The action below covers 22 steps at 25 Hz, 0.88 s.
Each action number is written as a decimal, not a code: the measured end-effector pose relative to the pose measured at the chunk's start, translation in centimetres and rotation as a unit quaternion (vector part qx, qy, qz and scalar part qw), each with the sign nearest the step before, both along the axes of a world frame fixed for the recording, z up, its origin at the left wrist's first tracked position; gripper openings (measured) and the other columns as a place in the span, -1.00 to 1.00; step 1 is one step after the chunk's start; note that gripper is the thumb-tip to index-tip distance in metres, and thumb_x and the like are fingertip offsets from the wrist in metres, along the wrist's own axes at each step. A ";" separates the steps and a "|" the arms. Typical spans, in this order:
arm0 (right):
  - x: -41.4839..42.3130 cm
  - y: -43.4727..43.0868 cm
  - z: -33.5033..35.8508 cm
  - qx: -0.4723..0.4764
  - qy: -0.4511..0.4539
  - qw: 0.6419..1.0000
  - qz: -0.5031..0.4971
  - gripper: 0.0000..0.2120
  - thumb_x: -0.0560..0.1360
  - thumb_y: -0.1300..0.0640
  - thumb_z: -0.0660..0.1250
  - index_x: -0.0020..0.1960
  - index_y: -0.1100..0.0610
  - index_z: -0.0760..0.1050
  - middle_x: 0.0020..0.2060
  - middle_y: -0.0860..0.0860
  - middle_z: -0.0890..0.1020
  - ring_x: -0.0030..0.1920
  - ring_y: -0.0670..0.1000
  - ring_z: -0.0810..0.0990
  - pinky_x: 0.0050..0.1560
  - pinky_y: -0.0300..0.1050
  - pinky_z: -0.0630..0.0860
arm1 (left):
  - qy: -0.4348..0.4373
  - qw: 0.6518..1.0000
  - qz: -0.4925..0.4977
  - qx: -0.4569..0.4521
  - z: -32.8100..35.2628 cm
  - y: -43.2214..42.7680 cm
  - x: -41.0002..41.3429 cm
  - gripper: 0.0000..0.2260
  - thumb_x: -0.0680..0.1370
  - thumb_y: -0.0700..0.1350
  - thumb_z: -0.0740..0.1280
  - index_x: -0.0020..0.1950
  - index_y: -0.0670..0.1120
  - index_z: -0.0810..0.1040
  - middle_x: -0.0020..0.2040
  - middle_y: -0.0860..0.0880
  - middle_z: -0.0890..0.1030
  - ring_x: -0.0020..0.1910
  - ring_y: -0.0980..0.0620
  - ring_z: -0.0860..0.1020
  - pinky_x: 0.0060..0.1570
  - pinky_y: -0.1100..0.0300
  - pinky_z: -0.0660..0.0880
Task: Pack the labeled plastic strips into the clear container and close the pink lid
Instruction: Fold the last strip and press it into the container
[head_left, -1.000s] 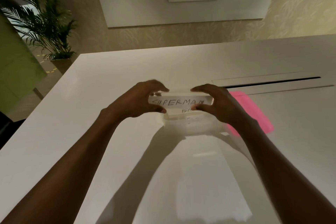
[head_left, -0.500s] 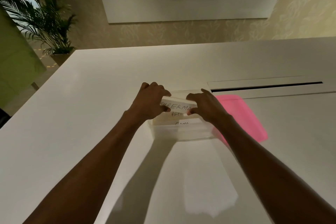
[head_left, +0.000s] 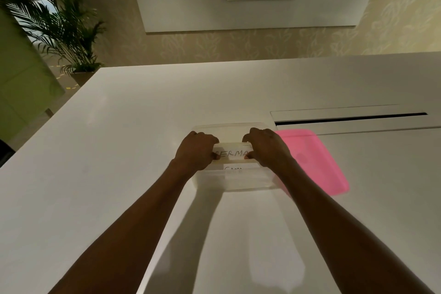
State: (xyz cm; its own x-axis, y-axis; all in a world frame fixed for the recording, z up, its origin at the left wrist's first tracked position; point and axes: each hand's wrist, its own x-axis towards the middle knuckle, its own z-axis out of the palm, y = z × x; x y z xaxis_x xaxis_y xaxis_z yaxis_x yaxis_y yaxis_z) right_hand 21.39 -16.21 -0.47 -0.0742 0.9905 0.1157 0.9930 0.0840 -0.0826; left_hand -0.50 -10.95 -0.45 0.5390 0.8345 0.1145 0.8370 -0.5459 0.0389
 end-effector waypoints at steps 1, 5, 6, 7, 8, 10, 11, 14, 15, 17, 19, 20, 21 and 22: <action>0.0 0.0 0.0 0.004 0.010 1.000 -0.001 -0.54 0.46 -0.04 0.57 0.29 0.04 0.54 0.13 0.01 0.66 0.11 0.14 0.64 0.11 -0.01 0.56 | 0.010 1.000 -0.004 -0.001 0.0 0.0 0.0 -0.66 0.58 0.11 0.39 0.32 0.05 0.61 0.17 -0.01 0.67 0.15 -0.08 0.59 0.13 0.16 0.35; -0.4 -0.3 0.4 0.026 0.004 1.000 -0.008 -0.62 0.48 0.00 0.55 0.12 0.09 0.43 -0.04 0.06 0.72 -0.05 0.15 0.66 -0.09 -0.06 0.49 | 0.098 0.994 -0.016 0.037 0.0 -0.1 0.0 -0.68 0.65 0.00 0.29 0.38 -0.06 0.54 0.24 -0.14 0.54 0.22 -0.15 0.50 0.17 0.06 0.43; -0.4 -0.4 0.5 0.024 -0.002 1.000 -0.011 -0.65 0.50 0.01 0.53 0.12 0.09 0.43 -0.04 0.07 0.71 -0.05 0.15 0.66 -0.09 -0.06 0.49 | 0.117 0.991 -0.020 0.053 0.1 -0.3 0.0 -0.69 0.64 -0.05 0.27 0.36 -0.09 0.52 0.24 -0.15 0.53 0.20 -0.15 0.50 0.15 0.05 0.43; -0.5 -0.5 0.7 0.020 -0.008 1.000 -0.010 -0.68 0.54 0.02 0.50 0.15 0.09 0.43 -0.01 0.08 0.70 -0.02 0.15 0.65 -0.05 -0.04 0.51 | 0.121 0.990 -0.023 0.063 0.2 -0.5 0.0 -0.68 0.63 -0.11 0.25 0.37 -0.11 0.49 0.25 -0.16 0.53 0.19 -0.16 0.50 0.14 0.05 0.44; -0.4 -0.5 0.9 0.015 -0.007 1.000 -0.005 -0.70 0.57 0.02 0.46 0.20 0.08 0.45 0.05 0.08 0.69 0.05 0.15 0.65 0.02 -0.03 0.53 | 0.108 0.992 -0.027 0.062 0.5 -0.6 0.0 -0.65 0.61 -0.15 0.24 0.41 -0.12 0.45 0.28 -0.15 0.52 0.21 -0.16 0.50 0.16 0.05 0.44; -0.1 -0.4 1.5 -0.004 0.040 0.999 0.013 -0.68 0.64 0.00 0.36 0.33 0.09 0.46 0.24 0.06 0.62 0.26 0.12 0.58 0.24 0.00 0.50 | 0.045 0.998 -0.036 0.037 1.2 -0.7 -0.2 -0.59 0.63 -0.11 0.25 0.50 -0.11 0.39 0.39 -0.14 0.47 0.30 -0.15 0.47 0.25 0.04 0.42; 0.0 -0.5 1.8 -0.019 0.078 0.996 0.024 -0.62 0.65 -0.05 0.33 0.40 0.09 0.45 0.32 0.05 0.57 0.35 0.09 0.53 0.34 0.02 0.46 | 0.005 0.999 -0.041 0.010 1.6 -0.9 -0.3 -0.55 0.65 -0.04 0.26 0.53 -0.10 0.36 0.43 -0.13 0.45 0.35 -0.15 0.45 0.31 0.03 0.40; 0.3 -0.5 3.0 -0.122 0.104 0.986 0.048 -0.25 0.53 -0.25 0.43 0.57 0.09 0.31 0.49 0.02 0.45 0.50 0.07 0.39 0.49 0.06 0.36 | -0.040 0.988 -0.058 -0.135 2.5 -1.2 -0.4 -0.26 0.55 0.23 0.37 0.62 -0.08 0.26 0.54 -0.10 0.36 0.50 -0.12 0.33 0.45 -0.05 0.34; 0.1 -0.5 3.2 -0.166 0.066 0.982 0.054 -0.13 0.47 -0.27 0.48 0.61 0.08 0.25 0.50 0.03 0.42 0.51 0.09 0.38 0.50 0.09 0.35 | -0.016 0.984 -0.063 -0.163 2.6 -1.2 -0.3 -0.18 0.50 0.26 0.42 0.64 -0.07 0.21 0.56 -0.09 0.33 0.53 -0.11 0.31 0.47 -0.07 0.32; -0.3 -0.6 3.0 -0.191 -0.031 0.979 0.065 -0.04 0.42 -0.23 0.55 0.63 0.10 0.18 0.46 0.07 0.41 0.46 0.13 0.40 0.45 0.13 0.40 | 0.029 0.983 -0.066 -0.167 2.3 -1.2 0.1 -0.13 0.48 0.24 0.46 0.65 -0.06 0.18 0.56 -0.09 0.33 0.52 -0.11 0.32 0.47 -0.08 0.32; -0.6 -0.5 2.8 -0.164 -0.073 0.981 0.066 -0.11 0.44 -0.10 0.57 0.61 0.11 0.20 0.40 0.10 0.46 0.39 0.13 0.46 0.36 0.13 0.48 | 0.038 0.988 -0.057 -0.140 2.1 -1.2 0.7 -0.17 0.47 0.22 0.48 0.62 -0.05 0.22 0.50 -0.09 0.40 0.46 -0.11 0.40 0.41 -0.08 0.38; -0.7 -0.4 2.8 -0.152 -0.074 0.983 0.067 -0.14 0.45 -0.03 0.58 0.60 0.11 0.21 0.38 0.11 0.47 0.37 0.13 0.47 0.32 0.12 0.50 | 0.042 0.990 -0.053 -0.124 2.0 -1.2 1.0 -0.19 0.47 0.22 0.48 0.60 -0.05 0.25 0.47 -0.09 0.43 0.42 -0.11 0.43 0.38 -0.08 0.41; -0.7 -0.4 2.8 -0.148 -0.066 0.985 0.066 -0.15 0.45 0.01 0.58 0.60 0.10 0.22 0.38 0.11 0.48 0.36 0.13 0.48 0.30 0.11 0.51 | 0.049 0.991 -0.049 -0.113 1.9 -1.1 1.2 -0.20 0.46 0.22 0.48 0.59 -0.06 0.26 0.44 -0.09 0.45 0.40 -0.11 0.44 0.35 -0.08 0.43; -0.7 -0.3 2.9 -0.153 -0.050 0.985 0.064 -0.13 0.45 0.03 0.59 0.61 0.09 0.20 0.38 0.11 0.47 0.37 0.13 0.47 0.30 0.09 0.50 | 0.054 0.991 -0.048 -0.110 1.8 -1.0 1.3 -0.20 0.46 0.23 0.48 0.57 -0.07 0.28 0.43 -0.10 0.46 0.39 -0.12 0.45 0.34 -0.09 0.43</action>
